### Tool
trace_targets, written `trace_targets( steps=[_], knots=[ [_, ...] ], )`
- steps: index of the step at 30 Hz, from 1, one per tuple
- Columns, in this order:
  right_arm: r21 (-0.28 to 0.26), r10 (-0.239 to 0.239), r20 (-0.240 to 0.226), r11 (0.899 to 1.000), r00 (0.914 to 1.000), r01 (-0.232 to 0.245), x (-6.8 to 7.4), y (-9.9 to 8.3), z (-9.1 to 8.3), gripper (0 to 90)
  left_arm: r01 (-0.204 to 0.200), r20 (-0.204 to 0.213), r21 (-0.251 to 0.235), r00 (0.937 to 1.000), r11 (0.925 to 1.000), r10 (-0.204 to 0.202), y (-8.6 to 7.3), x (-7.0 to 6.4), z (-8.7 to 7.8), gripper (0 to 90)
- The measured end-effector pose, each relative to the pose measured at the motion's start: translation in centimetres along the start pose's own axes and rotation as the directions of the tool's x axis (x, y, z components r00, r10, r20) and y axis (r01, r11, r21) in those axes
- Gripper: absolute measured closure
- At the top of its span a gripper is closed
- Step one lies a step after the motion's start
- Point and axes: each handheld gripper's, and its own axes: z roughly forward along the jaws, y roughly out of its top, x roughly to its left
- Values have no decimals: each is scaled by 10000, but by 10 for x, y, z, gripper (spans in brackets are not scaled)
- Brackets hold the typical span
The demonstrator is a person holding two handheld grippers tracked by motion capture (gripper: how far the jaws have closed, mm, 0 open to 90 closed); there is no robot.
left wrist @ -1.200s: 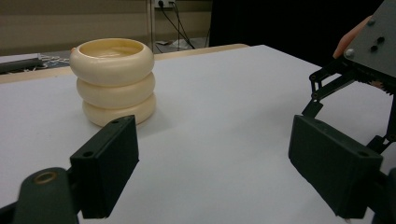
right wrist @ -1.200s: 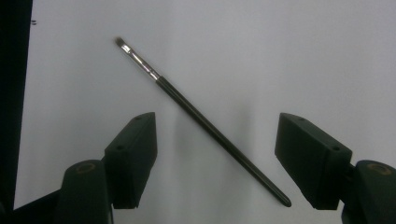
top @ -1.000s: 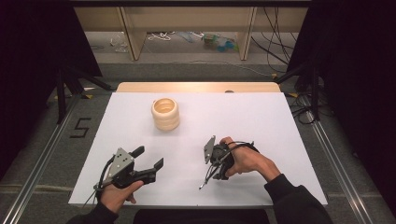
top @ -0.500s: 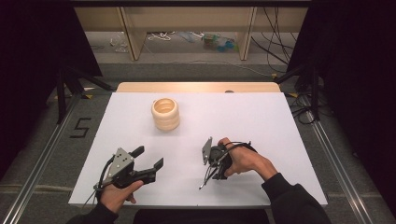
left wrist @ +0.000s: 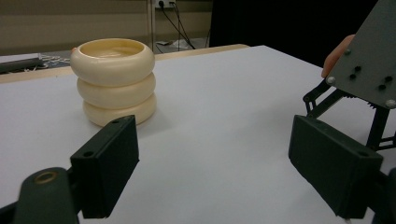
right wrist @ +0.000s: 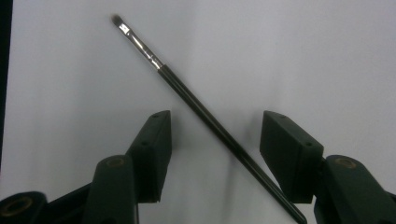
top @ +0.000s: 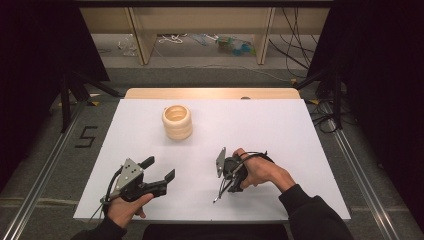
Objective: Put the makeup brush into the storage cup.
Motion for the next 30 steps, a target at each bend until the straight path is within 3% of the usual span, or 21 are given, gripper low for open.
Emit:
trace_targets(
  steps=[8, 10, 13, 14, 17, 19, 20, 23, 24, 30],
  knots=[
    [-50, 113, -242, 9999, 9996, -114, -3, -1, 1, 489, 2, 9, -10, 10000, 10000, -2, 0, 0, 0, 159],
    [220, 544, -283, 9983, 9981, -538, 0, -1, -1, 495, 3, 11, -7, 10000, 10000, -3, 0, 0, 0, 159],
    [272, 586, -263, 9980, 9979, -579, 0, -1, -1, 512, 11, 14, -16, 10000, 10000, -11, 0, 0, 0, 159],
    [45, 266, -237, 9996, 9994, -265, -3, -1, 0, 522, 11, 14, -16, 10000, 10000, -11, 0, 0, 0, 159],
    [90, 365, -300, 9993, 9989, -362, -4, -1, 0, 557, 10, 15, -12, 10000, 10000, -10, 0, 0, 0, 159],
    [104, 447, -307, 9990, 9985, -444, -4, -1, 0, 563, -9, 16, -1, 10000, 10000, 9, 0, 0, 0, 160],
    [354, 800, -360, 9963, 9961, -787, -2, 0, -2, 566, 9, 18, -17, 10000, 10000, -9, 0, 0, 0, 160],
    [458, 758, -295, 9962, 9967, -744, -3, 0, -2, 584, 6, 10, -7, 10000, 10000, -6, 0, 0, 0, 159],
    [169, 466, -299, 9988, 9985, -461, -5, 0, -1, 605, 9, 14, -19, 10000, 10000, -9, 0, 0, 0, 159],
    [334, 539, -173, 9980, 9984, -533, -6, 0, -1, 647, 10, 9, -12, 10000, 10000, -10, 0, 0, 0, 160]
  ],
)
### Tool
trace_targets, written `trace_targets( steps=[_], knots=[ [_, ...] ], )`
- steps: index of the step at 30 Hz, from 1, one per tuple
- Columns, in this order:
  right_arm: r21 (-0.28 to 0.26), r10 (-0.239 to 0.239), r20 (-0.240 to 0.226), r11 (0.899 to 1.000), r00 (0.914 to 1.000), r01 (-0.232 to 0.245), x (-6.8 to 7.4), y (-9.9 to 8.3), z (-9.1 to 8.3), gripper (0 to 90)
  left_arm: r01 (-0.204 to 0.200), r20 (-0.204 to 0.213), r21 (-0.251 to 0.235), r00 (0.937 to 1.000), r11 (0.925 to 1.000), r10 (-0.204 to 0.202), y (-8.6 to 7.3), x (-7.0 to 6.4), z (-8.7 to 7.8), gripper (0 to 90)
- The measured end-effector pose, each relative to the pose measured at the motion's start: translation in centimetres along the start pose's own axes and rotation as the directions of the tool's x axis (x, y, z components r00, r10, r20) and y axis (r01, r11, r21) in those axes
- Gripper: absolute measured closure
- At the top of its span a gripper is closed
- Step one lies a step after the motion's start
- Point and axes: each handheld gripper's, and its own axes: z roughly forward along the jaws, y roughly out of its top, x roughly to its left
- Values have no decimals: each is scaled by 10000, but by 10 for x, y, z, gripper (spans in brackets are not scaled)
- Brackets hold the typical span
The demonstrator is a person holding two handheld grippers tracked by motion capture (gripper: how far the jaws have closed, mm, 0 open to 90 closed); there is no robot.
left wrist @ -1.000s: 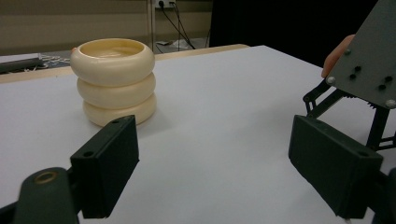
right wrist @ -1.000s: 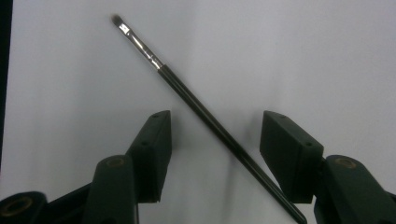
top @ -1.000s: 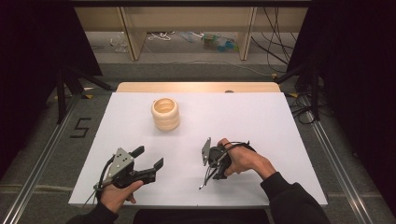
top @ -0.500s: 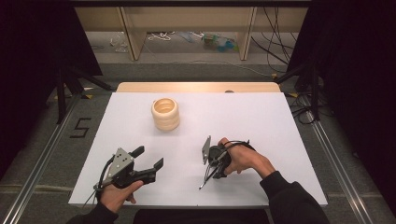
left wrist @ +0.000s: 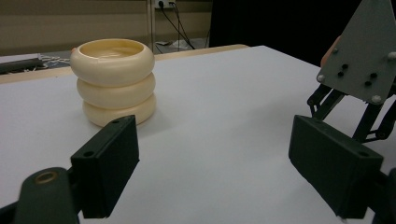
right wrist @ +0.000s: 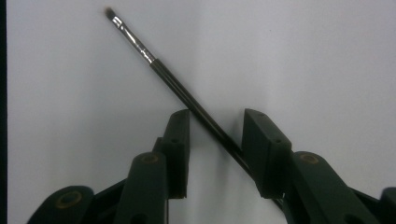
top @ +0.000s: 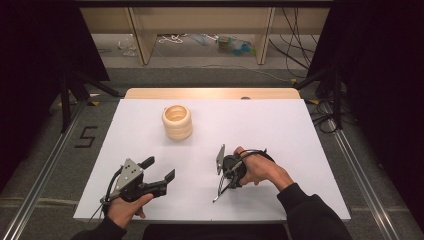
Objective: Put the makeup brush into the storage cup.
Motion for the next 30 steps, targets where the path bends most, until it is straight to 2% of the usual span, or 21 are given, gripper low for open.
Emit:
trace_targets(
  steps=[2, 3, 6, 7, 8, 13, 16, 17, 29, 30],
  knots=[
    [141, 102, -102, 9999, 9999, -100, 2, 1, 0, 667, -13, 6, 1, 10000, 10000, 13, 0, 0, 0, 160],
    [442, 302, -20, 9986, 9995, -301, 3, 3, -1, 678, -12, 4, -4, 10000, 10000, 12, 0, 0, 0, 159],
    [465, 300, -56, 9985, 9995, -297, 4, 3, -1, 691, -13, 0, 2, 10000, 10000, 13, 0, 0, 0, 160],
    [516, 16, -45, 9987, 10000, -14, 1, 2, -1, 709, -21, -1, 3, 10000, 10000, 21, 0, 0, 0, 160],
    [516, 16, -45, 9987, 10000, -14, 1, 2, -1, 709, -22, 0, 2, 10000, 10000, 22, 0, 0, 0, 160],
    [618, 328, -192, 9976, 9993, -316, 1, 2, -3, 740, -18, 0, 6, 10000, 10000, 18, 0, 0, 0, 160],
    [522, 183, -76, 9985, 9998, -179, 0, 1, -2, 750, -19, -1, 7, 10000, 10000, 19, 0, 0, 0, 160],
    [493, 312, -108, 9983, 9995, -306, 0, 0, -2, 760, -27, -6, 6, 10000, 10000, 27, 0, 0, 0, 159],
    [490, 304, -160, 9984, 9994, -295, 0, -1, -2, 805, -18, -9, 14, 10000, 10000, 18, 0, 0, -1, 159],
    [243, -133, -95, 9996, 9999, 135, -3, -1, -1, 820, -15, -8, 15, 10000, 10000, 15, 0, 0, -1, 160]
  ],
)
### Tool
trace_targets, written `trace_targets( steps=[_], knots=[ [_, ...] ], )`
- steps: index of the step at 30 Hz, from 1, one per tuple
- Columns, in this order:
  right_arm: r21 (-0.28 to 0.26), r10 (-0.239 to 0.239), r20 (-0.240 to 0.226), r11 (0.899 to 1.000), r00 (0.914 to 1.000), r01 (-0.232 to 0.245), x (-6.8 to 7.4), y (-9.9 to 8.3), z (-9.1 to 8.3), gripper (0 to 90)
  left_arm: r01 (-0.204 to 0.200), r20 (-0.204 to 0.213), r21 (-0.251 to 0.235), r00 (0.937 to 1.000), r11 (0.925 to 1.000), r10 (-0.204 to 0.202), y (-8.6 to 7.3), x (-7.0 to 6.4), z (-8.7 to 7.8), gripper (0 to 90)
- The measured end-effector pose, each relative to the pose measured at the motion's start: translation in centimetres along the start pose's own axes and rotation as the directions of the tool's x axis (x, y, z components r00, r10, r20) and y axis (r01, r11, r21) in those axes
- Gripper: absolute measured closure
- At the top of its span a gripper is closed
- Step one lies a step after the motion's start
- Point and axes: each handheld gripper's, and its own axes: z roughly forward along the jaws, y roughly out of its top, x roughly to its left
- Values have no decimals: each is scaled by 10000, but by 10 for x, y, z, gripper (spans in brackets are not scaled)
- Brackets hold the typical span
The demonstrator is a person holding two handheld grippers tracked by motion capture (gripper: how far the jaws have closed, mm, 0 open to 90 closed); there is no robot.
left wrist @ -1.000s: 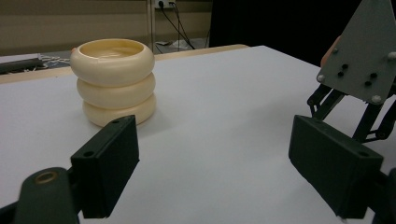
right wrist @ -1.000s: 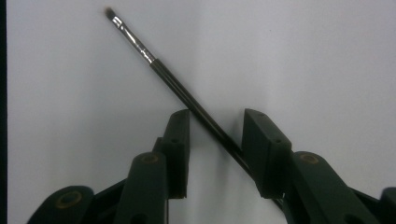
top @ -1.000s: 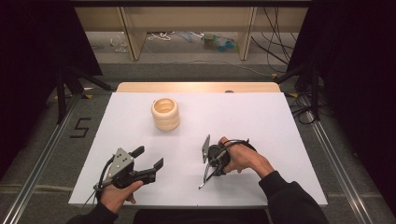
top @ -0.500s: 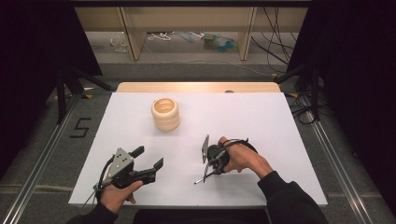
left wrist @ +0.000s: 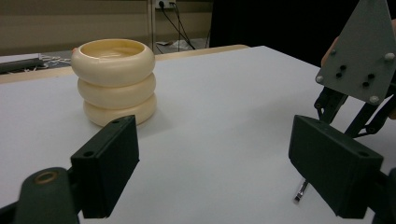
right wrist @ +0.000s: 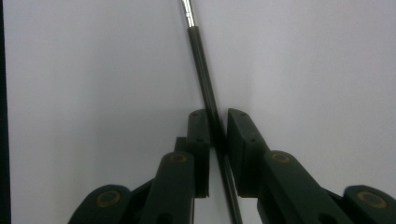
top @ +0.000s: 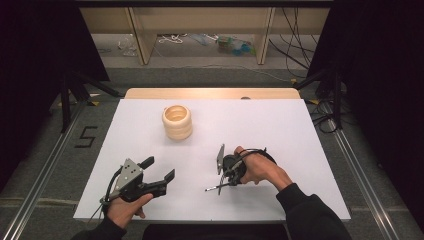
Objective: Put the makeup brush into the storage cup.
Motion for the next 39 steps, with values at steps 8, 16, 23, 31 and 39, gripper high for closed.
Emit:
trace_targets(
  steps=[8, 16, 23, 31, 39],
  knots=[
    [179, 191, -128, 9997, 9997, -189, 1, 0, -1, 856, -15, 0, -2, 10000, 10000, 15, 0, 0, 0, 160],
    [101, 31, 68, 9999, 10000, -31, 2, 1, 0, 857, -17, -4, -9, 10000, 10000, 17, 0, 0, 0, 160],
    [67, 480, 51, 9988, 9988, -480, 4, 0, -2, 858, 30, -1, -37, 10000, 10000, -30, 0, 0, 0, 160],
    [-1129, 793, 189, 9906, 9967, -767, -3, -11, -15, 858, 65, -18, -47, 10000, 10000, -65, 0, 0, 0, 160],
    [-2801, 1836, 470, 9460, 9819, -1635, -12, -22, -26, 858, 91, -28, -42, 10000, 9999, -91, 0, 1, 0, 160]
  ],
)
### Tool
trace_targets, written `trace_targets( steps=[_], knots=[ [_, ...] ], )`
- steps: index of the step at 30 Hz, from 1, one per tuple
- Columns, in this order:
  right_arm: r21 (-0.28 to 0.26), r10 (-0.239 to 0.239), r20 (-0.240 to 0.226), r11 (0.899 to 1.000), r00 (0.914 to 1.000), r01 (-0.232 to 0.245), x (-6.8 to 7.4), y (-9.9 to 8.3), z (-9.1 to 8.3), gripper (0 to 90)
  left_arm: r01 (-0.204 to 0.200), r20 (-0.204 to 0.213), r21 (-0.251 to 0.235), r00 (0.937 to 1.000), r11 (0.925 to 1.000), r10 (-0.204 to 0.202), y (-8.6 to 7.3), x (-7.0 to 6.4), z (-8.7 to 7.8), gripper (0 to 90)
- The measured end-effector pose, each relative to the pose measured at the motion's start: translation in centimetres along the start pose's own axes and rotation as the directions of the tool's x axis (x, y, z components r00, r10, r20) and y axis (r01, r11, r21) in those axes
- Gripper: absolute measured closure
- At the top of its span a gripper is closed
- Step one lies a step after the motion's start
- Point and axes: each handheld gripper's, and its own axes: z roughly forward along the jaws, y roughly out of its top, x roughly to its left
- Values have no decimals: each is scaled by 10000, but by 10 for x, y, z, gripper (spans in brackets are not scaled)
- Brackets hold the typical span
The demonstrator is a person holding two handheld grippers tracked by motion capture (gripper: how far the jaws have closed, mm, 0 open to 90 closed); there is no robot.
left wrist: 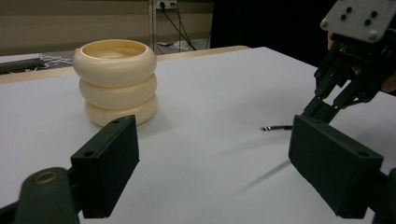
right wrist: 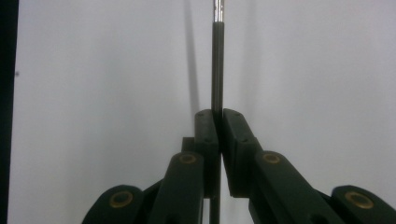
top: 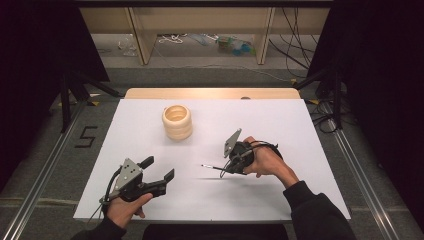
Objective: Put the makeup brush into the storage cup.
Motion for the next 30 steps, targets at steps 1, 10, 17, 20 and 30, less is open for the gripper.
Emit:
trace_targets(
  steps=[1, 10, 17, 20, 30],
  knots=[
    [-323, 151, 76, 9994, 9999, -149, -2, -1, 0, 858, -1, -1, 1, 10000, 10000, 1, 0, 0, 0, 160],
    [-2739, 1156, 277, 9562, 9929, -1037, -7, -6, -16, 858, 100, 40, -52, 9999, 9999, -100, 0, 0, 0, 158],
    [-4057, 1462, 80, 9047, 9892, -1304, -4, -6, -22, 858, 414, 419, -357, 9983, 9985, -398, 2, 0, -1, 160],
    [-4381, 1415, 91, 8904, 9899, -1233, -2, -4, -24, 858, 642, 555, -425, 9965, 9970, -618, 2, 0, -1, 163],
    [-5419, 1290, -70, 8329, 9916, -1121, 7, 1, -27, 859, 707, 1615, -1028, 9854, 9922, -534, 9, -12, 6, 218]
  ],
)
